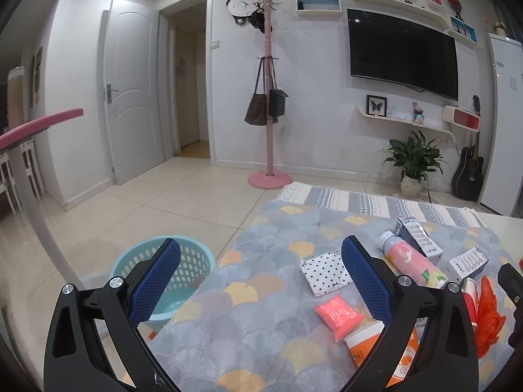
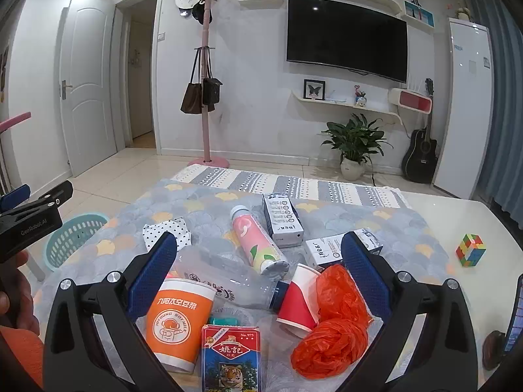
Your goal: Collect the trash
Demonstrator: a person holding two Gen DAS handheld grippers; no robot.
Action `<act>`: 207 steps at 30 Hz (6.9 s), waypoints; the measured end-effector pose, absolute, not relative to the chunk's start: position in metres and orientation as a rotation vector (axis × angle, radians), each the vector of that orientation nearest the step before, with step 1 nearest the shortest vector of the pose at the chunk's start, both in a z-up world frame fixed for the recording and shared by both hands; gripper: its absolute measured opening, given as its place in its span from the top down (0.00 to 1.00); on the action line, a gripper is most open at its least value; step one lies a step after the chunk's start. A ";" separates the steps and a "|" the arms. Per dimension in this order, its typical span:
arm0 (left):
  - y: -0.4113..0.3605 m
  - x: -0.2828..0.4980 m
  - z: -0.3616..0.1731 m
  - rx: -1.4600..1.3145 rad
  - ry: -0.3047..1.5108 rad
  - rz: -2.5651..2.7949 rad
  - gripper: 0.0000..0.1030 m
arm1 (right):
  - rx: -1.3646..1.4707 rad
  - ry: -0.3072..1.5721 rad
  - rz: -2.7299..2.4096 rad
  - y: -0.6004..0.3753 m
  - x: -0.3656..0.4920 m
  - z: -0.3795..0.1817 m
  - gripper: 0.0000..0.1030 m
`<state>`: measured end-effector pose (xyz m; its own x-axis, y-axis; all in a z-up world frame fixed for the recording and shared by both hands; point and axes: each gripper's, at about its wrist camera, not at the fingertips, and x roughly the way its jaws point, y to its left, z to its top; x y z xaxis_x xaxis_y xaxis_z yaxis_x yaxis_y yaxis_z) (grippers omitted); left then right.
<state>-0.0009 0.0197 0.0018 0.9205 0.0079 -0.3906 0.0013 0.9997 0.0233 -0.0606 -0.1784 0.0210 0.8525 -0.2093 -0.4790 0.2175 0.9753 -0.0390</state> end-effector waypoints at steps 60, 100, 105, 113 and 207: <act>0.035 0.002 0.004 -0.021 0.424 0.030 0.07 | -0.026 0.470 -0.249 -0.174 -0.066 0.021 0.07; -0.016 0.197 -0.127 0.019 1.012 -0.546 0.13 | 0.182 0.867 -0.066 -0.255 0.099 -0.051 0.43; -0.037 0.201 -0.141 0.114 1.051 -0.565 0.20 | 0.106 0.968 -0.061 -0.244 0.119 -0.069 0.43; -0.049 0.199 -0.137 0.237 1.040 -0.533 0.50 | 0.041 1.119 -0.050 -0.230 0.146 -0.097 0.43; 0.315 0.173 -0.048 -0.327 0.726 -0.057 0.77 | 0.089 0.981 0.571 0.109 0.210 -0.008 0.56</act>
